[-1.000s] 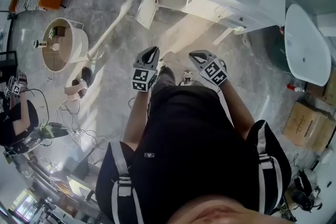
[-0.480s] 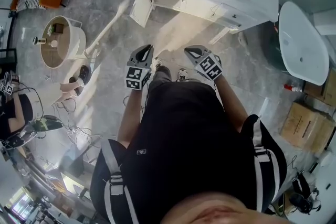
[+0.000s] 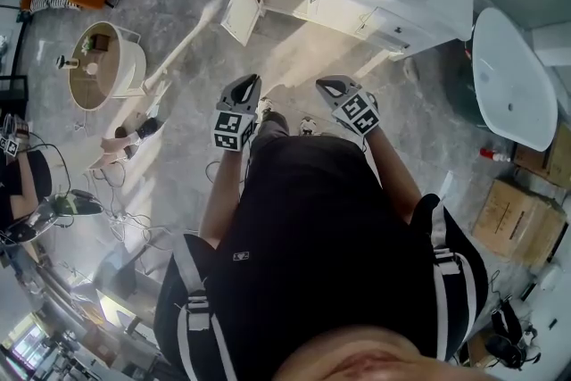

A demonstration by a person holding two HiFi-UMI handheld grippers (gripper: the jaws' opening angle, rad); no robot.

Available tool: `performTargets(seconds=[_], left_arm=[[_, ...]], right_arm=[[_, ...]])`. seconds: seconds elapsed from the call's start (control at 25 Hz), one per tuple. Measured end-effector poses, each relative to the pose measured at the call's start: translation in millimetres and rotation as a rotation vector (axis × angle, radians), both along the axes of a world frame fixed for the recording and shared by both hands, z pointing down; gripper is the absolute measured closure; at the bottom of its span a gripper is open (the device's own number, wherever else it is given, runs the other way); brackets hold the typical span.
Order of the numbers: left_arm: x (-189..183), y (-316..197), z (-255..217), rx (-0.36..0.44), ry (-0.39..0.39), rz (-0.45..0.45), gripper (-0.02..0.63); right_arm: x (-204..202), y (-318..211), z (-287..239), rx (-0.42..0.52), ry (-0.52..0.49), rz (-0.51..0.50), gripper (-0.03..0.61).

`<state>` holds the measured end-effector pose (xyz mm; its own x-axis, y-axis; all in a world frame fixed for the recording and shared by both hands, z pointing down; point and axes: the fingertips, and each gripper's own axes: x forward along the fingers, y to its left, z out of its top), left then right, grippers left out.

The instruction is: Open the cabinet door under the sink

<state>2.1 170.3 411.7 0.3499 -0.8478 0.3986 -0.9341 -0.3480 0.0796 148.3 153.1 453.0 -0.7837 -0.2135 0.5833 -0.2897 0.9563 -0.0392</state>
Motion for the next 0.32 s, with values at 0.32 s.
performTargets(seconds=[0.32], left_arm=[[-1.4, 6.9, -0.7, -0.004, 0.0, -0.009, 0.581]], right_arm=[[-4.8, 2.5, -4.0, 0.005, -0.005, -0.012, 0.52]])
